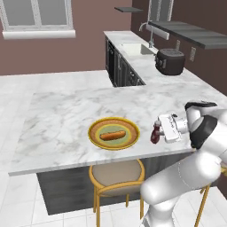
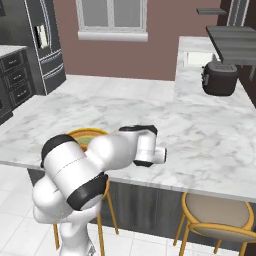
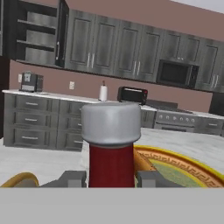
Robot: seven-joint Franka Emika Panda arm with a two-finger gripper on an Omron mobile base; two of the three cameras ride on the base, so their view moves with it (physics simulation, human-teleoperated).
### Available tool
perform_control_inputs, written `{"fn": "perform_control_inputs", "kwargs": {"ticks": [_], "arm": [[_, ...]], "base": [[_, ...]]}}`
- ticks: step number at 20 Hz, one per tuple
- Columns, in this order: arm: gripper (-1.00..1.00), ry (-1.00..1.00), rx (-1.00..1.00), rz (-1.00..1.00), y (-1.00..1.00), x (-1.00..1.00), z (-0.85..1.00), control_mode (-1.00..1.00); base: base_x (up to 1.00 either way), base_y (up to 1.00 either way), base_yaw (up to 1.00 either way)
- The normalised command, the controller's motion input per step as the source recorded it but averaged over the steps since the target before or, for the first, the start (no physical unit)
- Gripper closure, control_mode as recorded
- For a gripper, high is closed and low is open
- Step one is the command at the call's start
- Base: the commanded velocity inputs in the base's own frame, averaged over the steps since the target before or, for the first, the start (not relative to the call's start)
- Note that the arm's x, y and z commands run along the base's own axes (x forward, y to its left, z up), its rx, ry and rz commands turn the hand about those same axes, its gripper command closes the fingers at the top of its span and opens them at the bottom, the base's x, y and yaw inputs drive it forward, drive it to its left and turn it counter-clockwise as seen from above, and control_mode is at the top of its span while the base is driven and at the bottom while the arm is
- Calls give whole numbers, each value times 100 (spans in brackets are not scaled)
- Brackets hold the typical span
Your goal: Move the hot dog bun to the plate on the dining table and place the condiment next to that plate. Then navigate to the fridge and take the sausage and place it on the plate as well.
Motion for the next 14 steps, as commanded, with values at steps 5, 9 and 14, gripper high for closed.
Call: {"fn": "perform_control_inputs", "kwargs": {"ticks": [5,9,14], "arm": [[100,0,0,0,0,12,-6,-100],[100,0,0,0,0,18,-6,-100],[100,0,0,0,0,21,-9,-100]], "base": [[0,0,0],[0,0,0],[0,0,0]]}}
